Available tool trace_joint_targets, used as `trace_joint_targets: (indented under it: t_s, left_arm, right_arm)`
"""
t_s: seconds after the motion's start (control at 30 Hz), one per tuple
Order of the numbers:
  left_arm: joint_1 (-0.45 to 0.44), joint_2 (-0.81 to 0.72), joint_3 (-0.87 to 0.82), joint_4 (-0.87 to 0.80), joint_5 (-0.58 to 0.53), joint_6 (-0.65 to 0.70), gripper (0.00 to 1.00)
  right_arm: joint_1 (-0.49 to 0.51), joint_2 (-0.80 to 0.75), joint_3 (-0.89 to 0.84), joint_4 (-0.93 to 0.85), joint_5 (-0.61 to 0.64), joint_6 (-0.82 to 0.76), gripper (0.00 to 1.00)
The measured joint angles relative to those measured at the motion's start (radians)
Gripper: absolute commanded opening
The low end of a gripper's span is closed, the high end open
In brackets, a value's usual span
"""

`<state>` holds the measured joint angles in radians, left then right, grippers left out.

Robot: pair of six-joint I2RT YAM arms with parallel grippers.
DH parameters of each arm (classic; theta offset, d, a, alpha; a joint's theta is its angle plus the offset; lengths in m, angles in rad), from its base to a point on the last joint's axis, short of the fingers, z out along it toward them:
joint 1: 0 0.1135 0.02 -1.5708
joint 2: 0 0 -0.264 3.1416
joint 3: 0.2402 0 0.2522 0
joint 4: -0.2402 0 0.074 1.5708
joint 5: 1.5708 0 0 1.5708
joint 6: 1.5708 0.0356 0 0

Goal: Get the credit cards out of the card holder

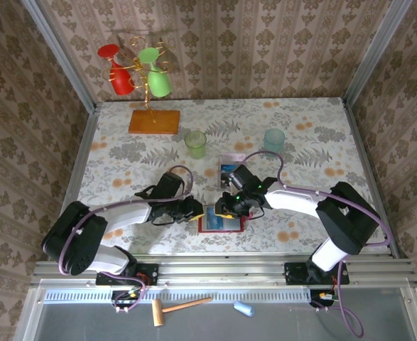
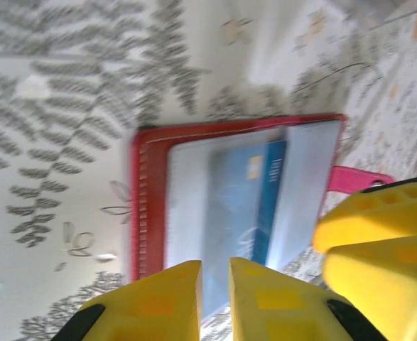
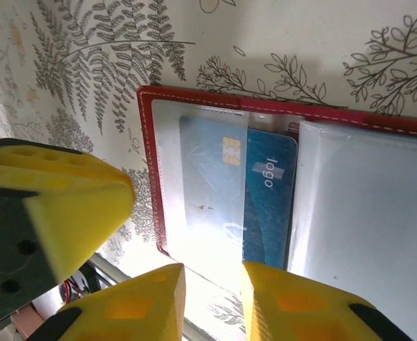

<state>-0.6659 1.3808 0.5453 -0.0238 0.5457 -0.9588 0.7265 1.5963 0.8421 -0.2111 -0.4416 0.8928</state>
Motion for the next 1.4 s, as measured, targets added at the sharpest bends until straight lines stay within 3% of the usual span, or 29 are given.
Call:
trace_joint_targets:
  t_s: [0.43,1.4]
  left_arm:
    - [-0.074,0.052,0.079,-0.035,-0.019,0.013,0.12]
    - [-0.066,0.149,0.026,0.058,0.004,0.014,0.11]
  right_arm:
    - [-0.035,0.004,-0.045,0.064,-0.039,0.003,0.25]
    - [-0.049,0.084,-0.092,0.177,-0.097,0.031,0.19]
